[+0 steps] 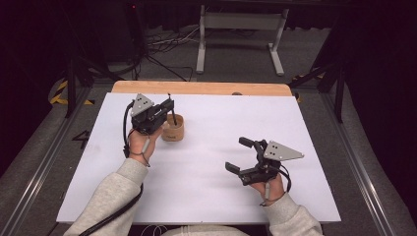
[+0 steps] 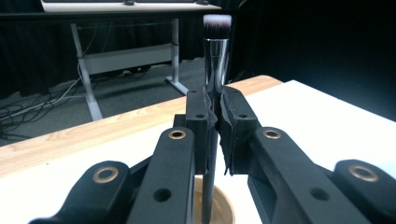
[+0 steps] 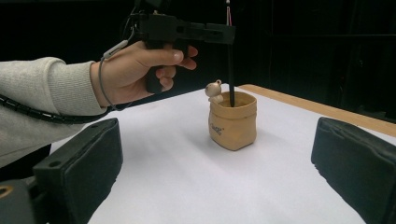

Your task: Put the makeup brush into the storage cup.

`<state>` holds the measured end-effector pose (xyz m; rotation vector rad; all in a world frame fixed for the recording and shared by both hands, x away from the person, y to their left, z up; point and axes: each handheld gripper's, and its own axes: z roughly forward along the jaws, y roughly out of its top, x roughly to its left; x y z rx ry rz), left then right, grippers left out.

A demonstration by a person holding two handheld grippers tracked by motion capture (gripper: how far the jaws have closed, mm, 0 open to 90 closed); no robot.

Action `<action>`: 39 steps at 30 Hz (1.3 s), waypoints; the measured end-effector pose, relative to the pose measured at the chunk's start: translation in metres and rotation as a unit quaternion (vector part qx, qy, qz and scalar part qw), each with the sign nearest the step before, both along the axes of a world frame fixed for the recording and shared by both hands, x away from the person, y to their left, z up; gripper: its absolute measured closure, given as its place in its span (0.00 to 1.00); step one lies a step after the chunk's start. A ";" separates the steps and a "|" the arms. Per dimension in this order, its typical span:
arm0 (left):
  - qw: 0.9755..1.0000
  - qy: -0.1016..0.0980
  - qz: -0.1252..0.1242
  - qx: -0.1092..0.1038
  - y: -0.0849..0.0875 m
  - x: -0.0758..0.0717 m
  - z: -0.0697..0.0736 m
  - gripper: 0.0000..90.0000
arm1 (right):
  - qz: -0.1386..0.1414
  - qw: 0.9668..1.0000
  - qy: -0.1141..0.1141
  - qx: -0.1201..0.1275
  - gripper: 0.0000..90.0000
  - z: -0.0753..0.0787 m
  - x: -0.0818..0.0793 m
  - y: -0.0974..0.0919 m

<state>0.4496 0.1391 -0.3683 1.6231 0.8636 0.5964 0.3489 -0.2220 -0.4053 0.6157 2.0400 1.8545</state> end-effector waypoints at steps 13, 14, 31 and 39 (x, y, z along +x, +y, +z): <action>1.000 0.016 0.000 0.003 -0.001 0.004 -0.011 0.92 | -0.002 1.000 -0.001 0.003 0.03 0.001 -0.001 -0.002; 1.000 0.016 0.000 0.003 -0.001 0.004 -0.011 0.92 | -0.002 1.000 -0.001 0.003 0.03 0.001 -0.001 -0.002; 0.999 0.001 -0.013 -0.035 0.026 -0.006 0.004 0.23 | -0.009 1.000 -0.003 0.008 0.02 0.004 0.000 -0.006; 0.999 -0.011 -0.020 -0.046 0.042 -0.020 0.011 0.15 | -0.018 1.000 -0.009 0.005 0.02 0.007 0.003 -0.012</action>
